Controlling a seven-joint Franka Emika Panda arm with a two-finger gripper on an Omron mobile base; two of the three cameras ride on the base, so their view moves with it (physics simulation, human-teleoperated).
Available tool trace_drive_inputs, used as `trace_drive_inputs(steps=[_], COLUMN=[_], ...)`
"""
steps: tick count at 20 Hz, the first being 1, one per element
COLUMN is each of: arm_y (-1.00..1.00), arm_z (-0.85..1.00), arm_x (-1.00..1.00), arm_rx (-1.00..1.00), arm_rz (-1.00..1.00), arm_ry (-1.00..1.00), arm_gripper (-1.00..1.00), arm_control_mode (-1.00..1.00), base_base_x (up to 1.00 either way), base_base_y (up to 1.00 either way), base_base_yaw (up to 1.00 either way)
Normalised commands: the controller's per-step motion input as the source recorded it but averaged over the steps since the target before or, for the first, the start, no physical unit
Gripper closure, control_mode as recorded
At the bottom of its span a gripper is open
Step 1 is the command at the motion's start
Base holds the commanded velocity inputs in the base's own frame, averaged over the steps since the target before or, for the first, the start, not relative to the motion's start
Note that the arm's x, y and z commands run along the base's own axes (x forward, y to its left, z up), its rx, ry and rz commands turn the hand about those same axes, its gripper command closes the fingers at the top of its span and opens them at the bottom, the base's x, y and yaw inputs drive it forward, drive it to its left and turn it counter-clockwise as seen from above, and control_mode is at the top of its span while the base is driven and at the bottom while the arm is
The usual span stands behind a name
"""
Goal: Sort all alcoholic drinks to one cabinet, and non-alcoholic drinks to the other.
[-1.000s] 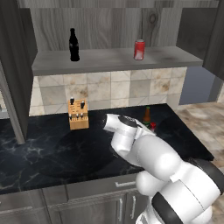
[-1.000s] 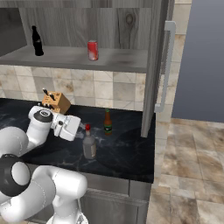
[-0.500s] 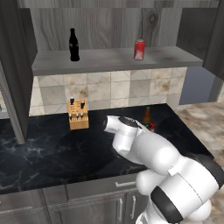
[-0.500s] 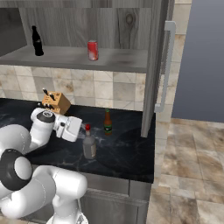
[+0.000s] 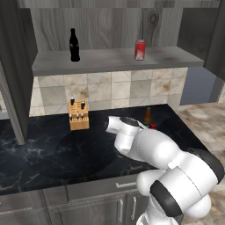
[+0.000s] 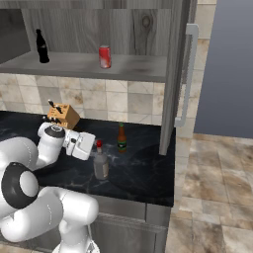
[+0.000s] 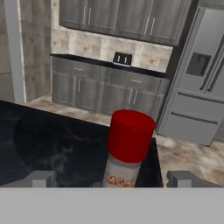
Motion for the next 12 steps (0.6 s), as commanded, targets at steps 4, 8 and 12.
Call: trace_drive_inputs(steps=[4,8,12], arm_y=[-0.20,-0.18,-0.17], arm_z=[0.00,-0.03,-0.08], arm_x=[0.00,0.00,0.00], arm_rx=[-0.03,-0.02,-0.02], arm_rz=[-0.02,-0.01,0.00], arm_ry=[0.01,0.00,0.00], arm_gripper=[-1.00,-1.00,-1.00], arm_control_mode=[-1.00,-1.00,-1.00], base_base_x=[0.00,0.00,0.00], base_base_y=[0.00,0.00,0.00], base_base_yaw=[0.00,0.00,0.00])
